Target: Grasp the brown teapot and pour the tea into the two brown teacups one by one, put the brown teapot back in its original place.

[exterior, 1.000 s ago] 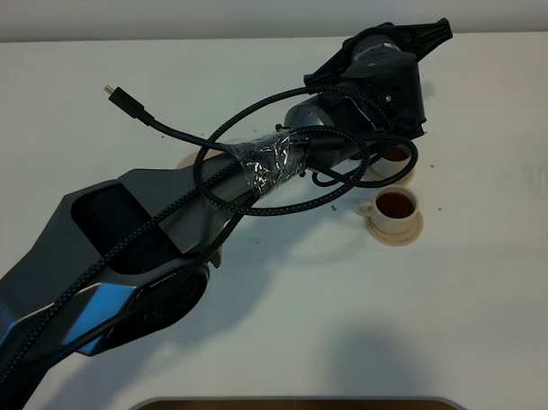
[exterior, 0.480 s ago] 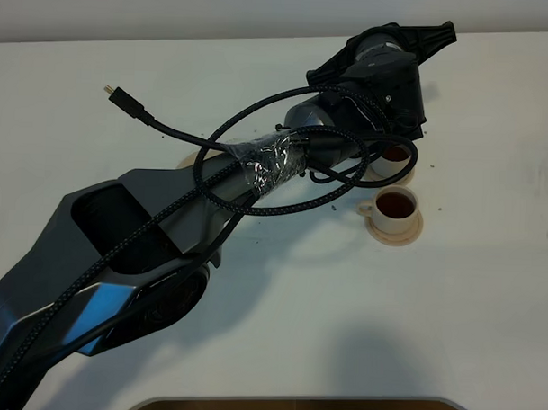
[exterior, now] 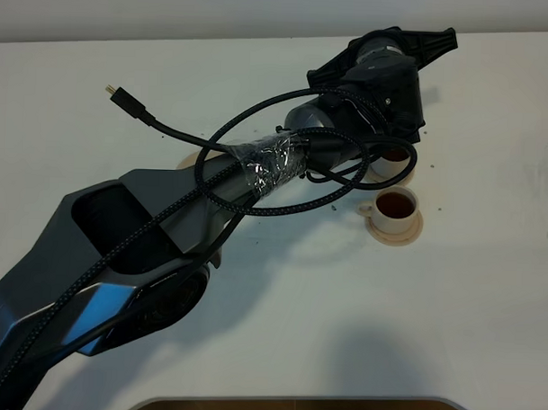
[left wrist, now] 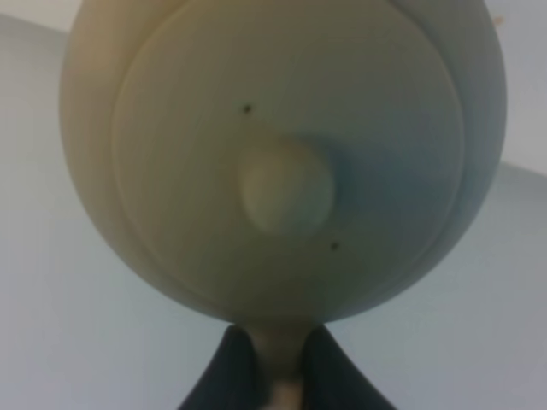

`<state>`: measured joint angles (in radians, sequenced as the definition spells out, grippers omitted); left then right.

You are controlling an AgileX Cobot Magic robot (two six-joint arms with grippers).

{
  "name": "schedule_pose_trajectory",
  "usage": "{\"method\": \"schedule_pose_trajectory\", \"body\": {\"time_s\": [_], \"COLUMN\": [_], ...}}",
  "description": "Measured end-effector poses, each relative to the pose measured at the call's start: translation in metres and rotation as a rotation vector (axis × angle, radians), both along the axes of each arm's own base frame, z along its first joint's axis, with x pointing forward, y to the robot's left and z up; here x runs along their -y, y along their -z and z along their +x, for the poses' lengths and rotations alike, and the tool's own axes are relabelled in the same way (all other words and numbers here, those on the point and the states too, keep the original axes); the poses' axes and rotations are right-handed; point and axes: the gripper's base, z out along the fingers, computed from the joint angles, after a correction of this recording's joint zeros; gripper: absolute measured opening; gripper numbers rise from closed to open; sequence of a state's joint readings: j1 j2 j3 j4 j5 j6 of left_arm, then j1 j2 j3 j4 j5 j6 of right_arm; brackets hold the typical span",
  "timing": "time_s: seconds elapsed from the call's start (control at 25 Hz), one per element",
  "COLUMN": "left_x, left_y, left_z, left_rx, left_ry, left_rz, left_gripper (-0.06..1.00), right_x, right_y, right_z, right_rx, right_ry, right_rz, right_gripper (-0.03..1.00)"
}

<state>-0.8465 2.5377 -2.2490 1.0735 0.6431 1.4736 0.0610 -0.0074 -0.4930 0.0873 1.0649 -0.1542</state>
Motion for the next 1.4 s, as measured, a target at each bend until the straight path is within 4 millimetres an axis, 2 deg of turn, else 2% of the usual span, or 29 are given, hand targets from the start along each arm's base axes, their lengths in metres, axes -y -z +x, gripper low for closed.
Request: {"method": "schedule_pose_trajectory", "body": {"time_s": [1.16,1.4], "left_x": [0.0048,0.0041], "left_y": [-0.0033,0.004], "left_z": [0.001,0.0], "left_rx": [0.048,0.03], "left_ry": [0.09,0.092], "left_rz": [0.06,0.07], "left_gripper": [0.11,0.11], "right_x": [0.0,0.0], "right_y": [0.0,0.0], "right_z": [0.0,0.0], "right_rx": [0.0,0.0], "right_ry": [0.0,0.0], "right_rz": [0.0,0.0], "right_gripper": [0.44,0.44]}}
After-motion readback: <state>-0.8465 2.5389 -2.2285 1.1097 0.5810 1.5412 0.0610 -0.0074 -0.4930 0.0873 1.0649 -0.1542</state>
